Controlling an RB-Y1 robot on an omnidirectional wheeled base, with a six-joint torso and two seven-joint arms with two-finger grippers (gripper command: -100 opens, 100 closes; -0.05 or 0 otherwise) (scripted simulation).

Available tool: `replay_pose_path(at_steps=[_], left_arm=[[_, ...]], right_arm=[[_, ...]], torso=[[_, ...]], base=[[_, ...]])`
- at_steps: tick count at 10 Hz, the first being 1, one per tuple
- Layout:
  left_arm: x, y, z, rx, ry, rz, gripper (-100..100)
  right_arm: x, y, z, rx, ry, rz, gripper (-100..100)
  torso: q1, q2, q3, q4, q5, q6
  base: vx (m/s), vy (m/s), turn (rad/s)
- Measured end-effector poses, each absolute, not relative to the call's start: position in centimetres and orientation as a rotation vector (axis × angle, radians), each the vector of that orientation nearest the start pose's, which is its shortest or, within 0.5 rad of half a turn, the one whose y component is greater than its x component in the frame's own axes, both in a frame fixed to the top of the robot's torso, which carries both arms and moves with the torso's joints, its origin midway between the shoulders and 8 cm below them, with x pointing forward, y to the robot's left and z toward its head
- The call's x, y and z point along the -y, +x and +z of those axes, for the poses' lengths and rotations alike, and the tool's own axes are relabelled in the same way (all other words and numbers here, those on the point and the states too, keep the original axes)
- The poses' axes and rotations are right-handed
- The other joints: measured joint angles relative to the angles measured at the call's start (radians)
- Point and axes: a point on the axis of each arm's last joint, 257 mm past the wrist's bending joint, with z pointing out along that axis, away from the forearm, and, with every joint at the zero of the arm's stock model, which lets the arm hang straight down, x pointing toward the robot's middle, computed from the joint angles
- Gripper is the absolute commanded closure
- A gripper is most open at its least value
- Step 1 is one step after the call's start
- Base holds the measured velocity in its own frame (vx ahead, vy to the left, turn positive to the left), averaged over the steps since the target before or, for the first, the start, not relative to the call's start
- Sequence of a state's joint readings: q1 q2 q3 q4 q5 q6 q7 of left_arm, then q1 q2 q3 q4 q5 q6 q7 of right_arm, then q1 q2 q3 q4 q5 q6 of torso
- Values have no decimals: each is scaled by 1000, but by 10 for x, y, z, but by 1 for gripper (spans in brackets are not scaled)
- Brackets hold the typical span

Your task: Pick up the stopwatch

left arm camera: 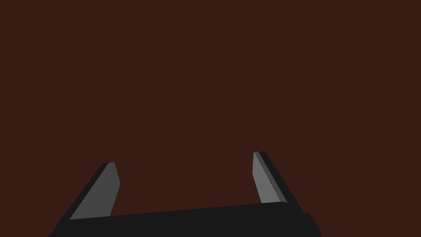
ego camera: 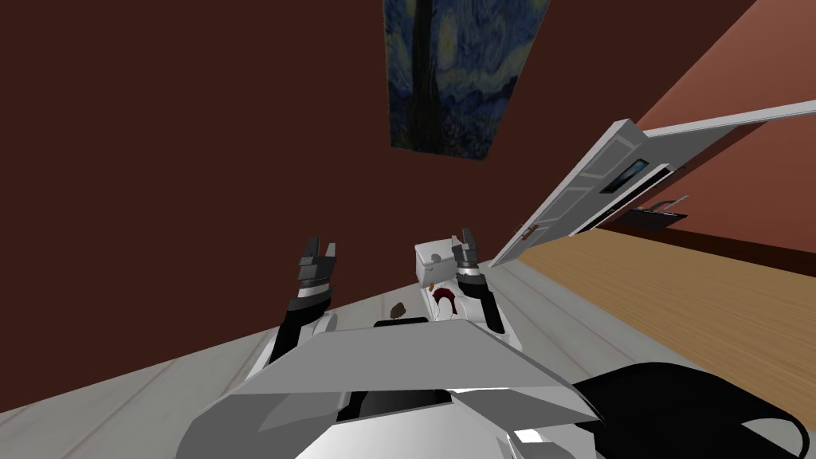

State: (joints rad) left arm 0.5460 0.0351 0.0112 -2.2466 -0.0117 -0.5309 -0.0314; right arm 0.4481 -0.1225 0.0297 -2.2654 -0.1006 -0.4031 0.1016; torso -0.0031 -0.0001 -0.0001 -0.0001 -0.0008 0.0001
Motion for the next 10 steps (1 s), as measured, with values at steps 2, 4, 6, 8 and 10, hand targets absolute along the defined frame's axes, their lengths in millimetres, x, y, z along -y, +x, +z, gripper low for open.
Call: replay_pose_path(at_steps=[2, 4, 6, 8, 10], left_arm=[[-284, 341, 1, -685, -646, -1231, 0], [-284, 341, 1, -685, -646, -1231, 0], [-284, 341, 1, -685, -646, -1231, 0], [-284, 341, 1, -685, -646, -1231, 0], [-284, 341, 1, -685, -646, -1231, 0]], right_arm=[[270, 378, 6, -735, 716, 1362, -100], [273, 386, -9, -740, 793, 1417, -100], [276, 394, -23, -740, 875, 1473, -100], [277, 404, -38, -740, 962, 1530, -100], [278, 409, -48, -728, 1026, 1573, -100]], torso=[[0, 0, 0, 0, 0, 0], [0, -1, 0, 0, 0, 0], [0, 0, 0, 0, 0, 0], [0, 0, 0, 0, 0, 0], [2, 0, 0, 0, 0, 0]], base=[[1, -36, -21], [9, -42, -27], [3, -41, -35], [6, -44, -35], [2, -2, -5]])
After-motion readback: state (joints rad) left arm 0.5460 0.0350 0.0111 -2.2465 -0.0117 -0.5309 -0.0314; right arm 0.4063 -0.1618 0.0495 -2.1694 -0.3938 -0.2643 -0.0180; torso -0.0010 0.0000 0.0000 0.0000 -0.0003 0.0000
